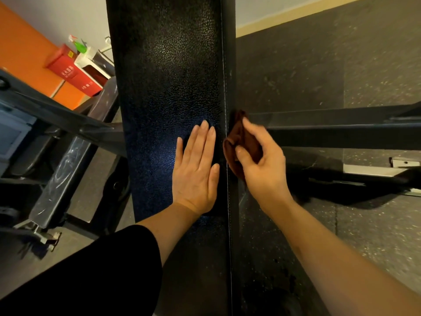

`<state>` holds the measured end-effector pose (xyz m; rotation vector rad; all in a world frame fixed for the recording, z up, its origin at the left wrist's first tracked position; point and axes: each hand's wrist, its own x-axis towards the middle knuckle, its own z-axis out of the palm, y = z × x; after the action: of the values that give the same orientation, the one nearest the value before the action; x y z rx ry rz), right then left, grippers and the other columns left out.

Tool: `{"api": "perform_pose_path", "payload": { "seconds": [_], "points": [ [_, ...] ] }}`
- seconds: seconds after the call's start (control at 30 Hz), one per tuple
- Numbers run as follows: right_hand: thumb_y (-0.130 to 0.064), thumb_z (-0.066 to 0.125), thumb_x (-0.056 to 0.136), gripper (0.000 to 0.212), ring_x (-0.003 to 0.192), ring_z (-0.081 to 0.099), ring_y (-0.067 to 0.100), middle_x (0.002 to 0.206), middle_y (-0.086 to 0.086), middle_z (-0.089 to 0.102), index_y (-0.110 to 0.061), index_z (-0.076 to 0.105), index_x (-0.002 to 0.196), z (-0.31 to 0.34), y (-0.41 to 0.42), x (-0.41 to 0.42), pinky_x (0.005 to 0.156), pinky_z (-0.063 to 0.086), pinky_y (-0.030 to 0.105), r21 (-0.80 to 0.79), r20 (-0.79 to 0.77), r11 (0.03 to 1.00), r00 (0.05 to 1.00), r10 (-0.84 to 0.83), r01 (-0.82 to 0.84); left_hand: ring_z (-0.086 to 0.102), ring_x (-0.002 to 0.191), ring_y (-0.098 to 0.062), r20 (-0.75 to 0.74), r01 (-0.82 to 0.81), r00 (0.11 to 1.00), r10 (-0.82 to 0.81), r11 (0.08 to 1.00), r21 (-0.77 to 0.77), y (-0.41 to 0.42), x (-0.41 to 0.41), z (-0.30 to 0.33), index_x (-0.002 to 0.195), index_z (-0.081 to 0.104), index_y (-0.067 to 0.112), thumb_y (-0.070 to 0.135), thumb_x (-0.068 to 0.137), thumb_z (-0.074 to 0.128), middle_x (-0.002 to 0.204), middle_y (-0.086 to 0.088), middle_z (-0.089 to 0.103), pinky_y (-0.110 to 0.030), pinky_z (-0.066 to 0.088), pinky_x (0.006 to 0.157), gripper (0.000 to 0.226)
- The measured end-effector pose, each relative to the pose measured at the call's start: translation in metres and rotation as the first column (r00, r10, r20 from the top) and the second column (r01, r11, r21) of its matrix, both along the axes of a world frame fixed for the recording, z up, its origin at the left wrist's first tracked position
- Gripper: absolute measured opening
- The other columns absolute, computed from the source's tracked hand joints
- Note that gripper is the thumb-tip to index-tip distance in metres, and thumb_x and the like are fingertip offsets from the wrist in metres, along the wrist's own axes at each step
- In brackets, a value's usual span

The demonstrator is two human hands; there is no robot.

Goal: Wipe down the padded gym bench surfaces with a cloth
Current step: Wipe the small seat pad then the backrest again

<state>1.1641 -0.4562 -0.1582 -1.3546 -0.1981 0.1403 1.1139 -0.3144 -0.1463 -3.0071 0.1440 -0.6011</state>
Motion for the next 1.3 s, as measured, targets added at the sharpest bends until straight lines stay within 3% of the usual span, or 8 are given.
{"api": "perform_pose_path", "payload": {
  "seconds": [0.27,0.4,0.57,0.73,0.9,1.07,1.2,1.3],
  "points": [
    [0.008,0.061,0.083,0.062,0.131,0.039,-0.004,0.141,-0.008,0.046,-0.025,0.049,0.134,-0.018,-0.009,-0.044,0.109,0.031,0.013,-0.090,-0.040,0.994,0.998,0.052,-0.055,0.010,0.147,-0.021,0.007,-0.004,1.000,0.004,1.000,-0.007,0.000,0.000,0.000,0.148,0.018,0.003,0.035,0.101,0.011,0.157,-0.010,0.016,-0.043,0.002,0.119,0.058],
    [0.008,0.062,0.083,0.061,0.117,0.054,0.000,0.119,-0.015,0.058,-0.028,0.049,0.130,-0.020,-0.020,-0.048,0.101,0.041,0.015,-0.160,-0.096,0.983,0.993,0.074,-0.089,0.011,0.146,-0.021,0.010,-0.010,1.000,0.010,1.000,-0.010,-0.001,0.001,0.000,0.147,0.020,0.002,0.034,0.100,0.013,0.156,-0.011,0.018,-0.043,0.002,0.119,0.057],
    [-0.005,0.052,0.094,0.046,0.135,0.036,0.001,0.146,-0.007,0.042,-0.022,0.048,0.137,0.009,-0.004,-0.017,0.116,0.029,0.030,0.082,-0.147,0.996,0.987,0.058,-0.046,0.008,0.147,-0.021,0.003,-0.002,1.000,0.002,1.000,0.005,0.000,0.000,0.000,0.149,0.016,0.003,0.033,0.100,0.014,0.157,-0.009,0.015,-0.043,0.001,0.119,0.057],
    [0.009,0.058,0.084,0.049,0.122,0.050,0.000,0.130,-0.003,0.058,-0.019,0.060,0.124,-0.012,-0.021,-0.038,0.108,0.040,0.031,-0.065,-0.081,0.997,0.996,0.027,-0.032,0.011,0.146,-0.022,0.010,-0.006,1.000,0.006,1.000,0.002,0.000,-0.001,-0.001,0.148,0.017,0.003,0.034,0.101,0.012,0.156,-0.011,0.017,-0.043,0.001,0.119,0.057],
    [-0.002,0.051,0.095,0.043,0.133,0.027,-0.003,0.150,-0.003,0.037,-0.017,0.051,0.135,0.021,0.000,0.013,0.115,0.024,0.020,-0.028,-0.029,1.000,1.000,0.006,-0.007,0.009,0.147,-0.021,0.008,0.002,1.000,-0.002,1.000,0.008,0.001,0.000,-0.001,0.149,0.016,0.005,0.034,0.101,0.013,0.157,-0.008,0.014,-0.044,0.002,0.119,0.056],
    [0.005,0.059,0.087,0.046,0.127,0.043,0.001,0.138,-0.002,0.052,-0.018,0.060,0.126,0.005,-0.009,-0.001,0.112,0.035,0.031,-0.164,-0.038,0.985,0.998,-0.058,0.051,0.010,0.147,-0.022,0.012,0.012,1.000,-0.012,1.000,0.008,0.002,-0.001,-0.002,0.148,0.017,0.002,0.033,0.101,0.014,0.157,-0.010,0.016,-0.044,0.003,0.119,0.057],
    [0.003,0.056,0.089,0.048,0.136,0.031,0.002,0.147,-0.003,0.040,-0.021,0.056,0.131,0.018,0.002,0.008,0.112,0.025,0.014,-0.118,0.054,0.988,0.994,-0.093,0.099,0.010,0.147,-0.022,0.016,0.016,1.000,-0.016,1.000,0.008,0.002,0.000,-0.001,0.148,0.017,0.003,0.034,0.101,0.013,0.157,-0.007,0.014,-0.044,0.003,0.119,0.057],
    [0.004,0.056,0.089,0.048,0.128,0.047,0.005,0.134,-0.003,0.056,-0.022,0.057,0.129,0.013,0.002,0.010,0.110,0.036,0.027,-0.128,0.013,0.992,1.000,0.002,0.000,0.011,0.147,-0.022,0.014,0.019,1.000,-0.019,1.000,0.004,0.002,0.000,-0.001,0.149,0.016,0.004,0.034,0.101,0.014,0.157,-0.007,0.013,-0.044,0.002,0.119,0.056]
  ]
}}
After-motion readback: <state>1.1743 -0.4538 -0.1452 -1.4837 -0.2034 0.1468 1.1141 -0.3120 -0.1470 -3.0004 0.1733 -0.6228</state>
